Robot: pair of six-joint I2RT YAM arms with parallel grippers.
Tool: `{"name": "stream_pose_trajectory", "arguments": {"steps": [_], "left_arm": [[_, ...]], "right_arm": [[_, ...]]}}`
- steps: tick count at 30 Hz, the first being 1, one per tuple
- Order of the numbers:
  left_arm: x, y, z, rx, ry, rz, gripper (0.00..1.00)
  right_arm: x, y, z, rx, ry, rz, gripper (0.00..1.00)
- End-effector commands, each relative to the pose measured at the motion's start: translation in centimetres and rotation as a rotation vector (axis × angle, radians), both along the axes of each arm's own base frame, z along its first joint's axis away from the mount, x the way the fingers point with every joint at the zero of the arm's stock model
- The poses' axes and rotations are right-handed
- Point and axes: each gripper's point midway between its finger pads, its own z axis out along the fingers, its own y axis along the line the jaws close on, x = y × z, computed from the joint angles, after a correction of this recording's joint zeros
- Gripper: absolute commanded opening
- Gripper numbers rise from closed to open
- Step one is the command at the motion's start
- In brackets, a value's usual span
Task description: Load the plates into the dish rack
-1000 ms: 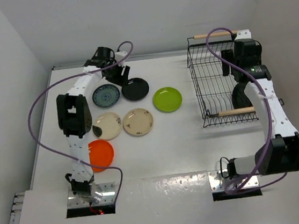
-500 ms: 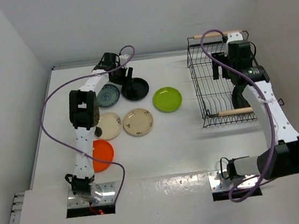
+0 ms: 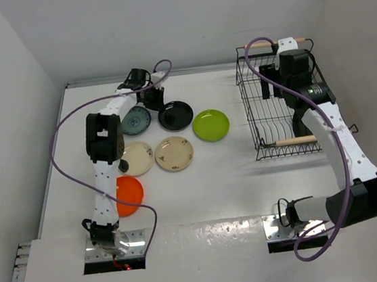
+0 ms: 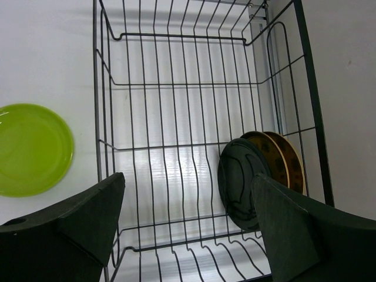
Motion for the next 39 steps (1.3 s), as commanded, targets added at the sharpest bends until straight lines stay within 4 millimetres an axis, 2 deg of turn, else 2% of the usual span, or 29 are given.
{"name": "stream_pose_trajectory", "arguments": {"steps": [1, 3, 4, 7, 8, 9, 12, 13, 14, 15, 16, 17, 18, 19, 22, 24, 25, 26, 29, 30, 31, 32, 33, 34, 35, 36, 37, 38, 39], "left_arm": [[-0.5, 1.2, 3.2, 0.038, -0.028, 0.011, 0.00], [-0.5, 0.6, 5.4, 0.002, -0.054, -0.012, 0.00], [-0.5, 0.4, 6.7, -0.011, -0.072, -0.019, 0.00], [-0.8, -0.2, 12.9, -0.056, -0.176, -0.053, 0.00], [-0.9, -0.2, 14.4, -0.061, -0.201, -0.053, 0.00], [-1.5, -0.1, 18.0, -0.071, -0.260, -0.054, 0.00], [-3.5, -1.0, 22.6, -0.080, -0.333, -0.084, 0.00], [-4.8, -1.4, 25.2, -0.083, -0.379, -0.105, 0.00], [-5.9, -1.5, 25.8, -0.096, -0.371, -0.121, 0.00], [-6.9, -2.2, 26.6, -0.108, -0.376, -0.155, 0.00], [-8.2, -3.3, 27.2, -0.138, -0.365, -0.198, 0.00], [-9.7, -3.6, 28.0, -0.147, -0.355, -0.227, 0.00], [-10.9, -4.6, 28.4, -0.158, -0.349, -0.265, 0.00], [-12.3, -5.4, 28.6, -0.182, -0.335, -0.312, 0.00], [-16.6, -7.1, 29.9, -0.224, -0.315, -0.431, 0.00], [-18.7, -7.5, 30.9, -0.256, -0.328, -0.483, 0.00], [-19.2, -7.3, 31.0, -0.255, -0.323, -0.483, 0.00], [-19.7, -7.6, 31.5, -0.258, -0.334, -0.493, 0.00], [-20.5, -7.4, 31.9, -0.265, -0.339, -0.500, 0.00], [-20.8, -7.3, 32.4, -0.267, -0.351, -0.501, 0.00], [-20.7, -7.2, 32.0, -0.263, -0.336, -0.489, 0.00], [-20.8, -7.0, 32.2, -0.256, -0.346, -0.481, 0.00], [-20.4, -6.5, 31.8, -0.246, -0.339, -0.463, 0.00], [-20.2, -6.4, 31.7, -0.234, -0.341, -0.451, 0.00], [-19.3, -5.5, 31.4, -0.202, -0.342, -0.400, 0.08], [-19.0, -5.2, 31.2, -0.185, -0.341, -0.373, 0.24], [-18.3, -4.5, 31.2, -0.167, -0.354, -0.344, 0.42], [-17.6, -3.5, 31.1, -0.152, -0.353, -0.302, 0.76], [-16.4, -2.3, 30.7, -0.119, -0.347, -0.236, 0.87]], "right_arm": [[0.1, 0.4, 3.1, -0.012, -0.097, 0.010, 0.87], [-0.2, 1.1, 3.1, -0.006, -0.089, 0.036, 0.87], [-0.2, 2.5, 2.7, 0.023, -0.074, 0.099, 0.87], [-0.7, 6.6, 2.9, 0.108, -0.047, 0.290, 0.87], [-0.7, 7.7, 3.5, 0.130, -0.054, 0.329, 0.87], [-1.1, 9.4, 3.4, 0.182, -0.038, 0.393, 0.87], [-1.4, 13.2, 4.1, 0.299, -0.042, 0.507, 0.87], [-1.2, 14.0, 4.2, 0.340, -0.052, 0.519, 0.87], [-1.1, 15.4, 4.7, 0.395, -0.073, 0.565, 0.87], [-1.3, 16.6, 3.3, 0.420, -0.044, 0.587, 0.87], [-0.5, 17.6, 4.3, 0.464, -0.102, 0.598, 0.87], [-0.7, 18.7, 4.1, 0.489, -0.097, 0.634, 0.87], [-0.5, 19.6, 2.7, 0.510, -0.067, 0.648, 0.87], [0.0, 20.8, 3.8, 0.554, -0.112, 0.672, 0.85], [0.5, 23.1, 2.9, 0.614, -0.088, 0.718, 0.85], [0.6, 24.6, 2.0, 0.665, -0.045, 0.742, 0.83], [0.8, 25.0, 1.0, 0.669, -0.018, 0.744, 0.82], [0.6, 25.6, 1.0, 0.691, -0.010, 0.749, 0.81], [-0.1, 27.0, -0.2, 0.714, 0.016, 0.773, 0.56], [-0.3, 27.3, -0.5, 0.720, 0.026, 0.780, 0.35], [-1.0, 27.6, -1.1, 0.728, 0.044, 0.787, 0.24], [-1.0, 28.0, -0.6, 0.742, 0.026, 0.803, 0.14], [-1.4, 27.9, -0.5, 0.744, 0.023, 0.807, 0.04], [-1.4, 27.6, -0.6, 0.737, 0.013, 0.795, 0.00], [-1.6, 27.6, 0.0, 0.732, -0.005, 0.803, 0.00], [-1.7, 27.2, 0.4, 0.719, -0.024, 0.797, 0.00], [-1.2, 26.3, 0.5, 0.679, -0.049, 0.757, 0.00], [-1.3, 25.7, 2.1, 0.655, -0.093, 0.751, 0.00], [-0.5, 23.4, 0.9, 0.543, -0.085, 0.663, 0.00]]}}
